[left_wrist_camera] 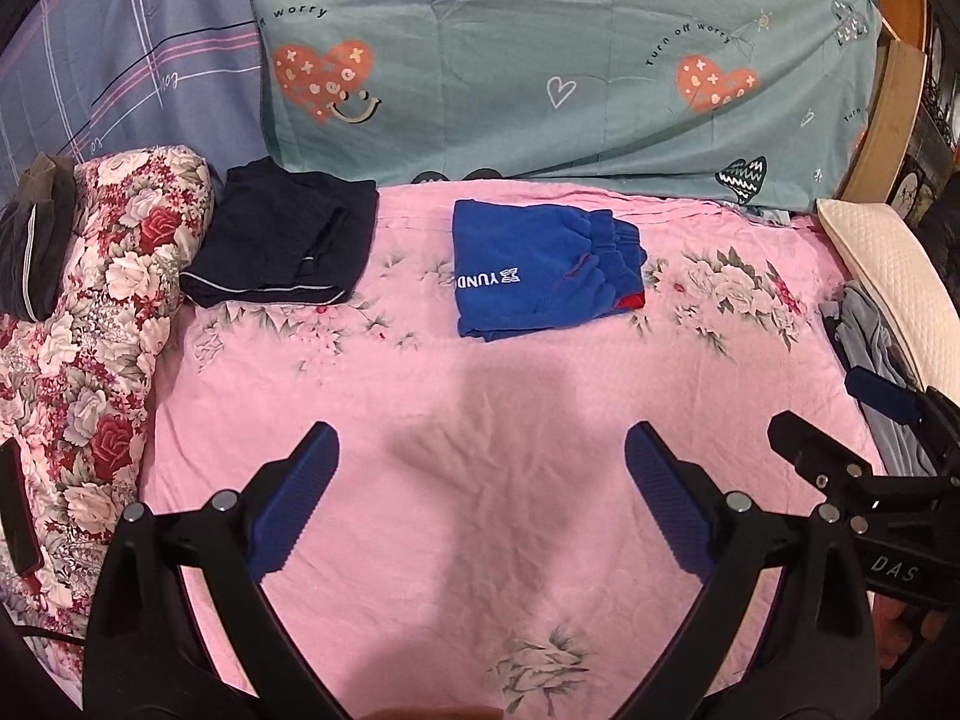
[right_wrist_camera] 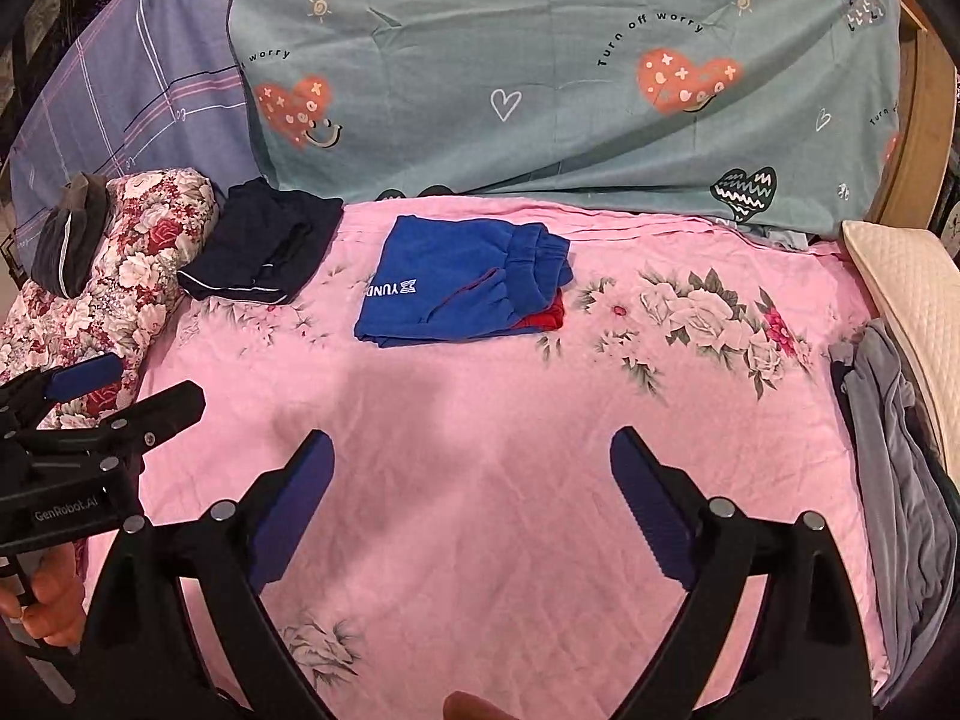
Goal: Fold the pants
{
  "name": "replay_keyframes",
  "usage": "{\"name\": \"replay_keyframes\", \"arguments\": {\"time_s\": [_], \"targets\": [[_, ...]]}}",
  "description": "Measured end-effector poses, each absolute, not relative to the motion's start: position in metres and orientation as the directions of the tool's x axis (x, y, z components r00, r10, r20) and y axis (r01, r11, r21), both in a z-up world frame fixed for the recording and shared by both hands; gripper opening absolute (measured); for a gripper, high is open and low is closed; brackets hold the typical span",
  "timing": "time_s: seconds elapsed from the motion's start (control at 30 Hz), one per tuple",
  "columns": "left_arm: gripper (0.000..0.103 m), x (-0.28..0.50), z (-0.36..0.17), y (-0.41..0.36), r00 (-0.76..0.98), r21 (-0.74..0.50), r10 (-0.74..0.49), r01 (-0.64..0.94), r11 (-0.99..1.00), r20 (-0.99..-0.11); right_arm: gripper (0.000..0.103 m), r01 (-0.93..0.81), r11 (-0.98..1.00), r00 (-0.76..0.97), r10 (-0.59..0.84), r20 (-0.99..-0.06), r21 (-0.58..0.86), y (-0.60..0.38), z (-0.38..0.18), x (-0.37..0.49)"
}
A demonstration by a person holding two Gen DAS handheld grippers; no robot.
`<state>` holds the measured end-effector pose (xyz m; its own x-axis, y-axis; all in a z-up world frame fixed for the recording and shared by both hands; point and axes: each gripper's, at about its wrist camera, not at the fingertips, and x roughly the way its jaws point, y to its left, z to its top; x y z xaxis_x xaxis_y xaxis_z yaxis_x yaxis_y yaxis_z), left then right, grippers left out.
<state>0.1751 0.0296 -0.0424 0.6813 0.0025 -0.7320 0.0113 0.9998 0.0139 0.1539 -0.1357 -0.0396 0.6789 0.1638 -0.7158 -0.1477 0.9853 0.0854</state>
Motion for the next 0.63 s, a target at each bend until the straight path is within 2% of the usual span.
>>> {"name": "replay_keyframes", "arguments": {"time_s": [0.63], "targets": [[0.098, 0.172, -0.04, 0.004, 0.681, 0.04, 0.022, 0.011, 0.999, -0.732, 0.093, -0.182, 0.977, 0.663, 0.205, -0.72, 0.11, -0.156, -0.044, 0.151]]}}
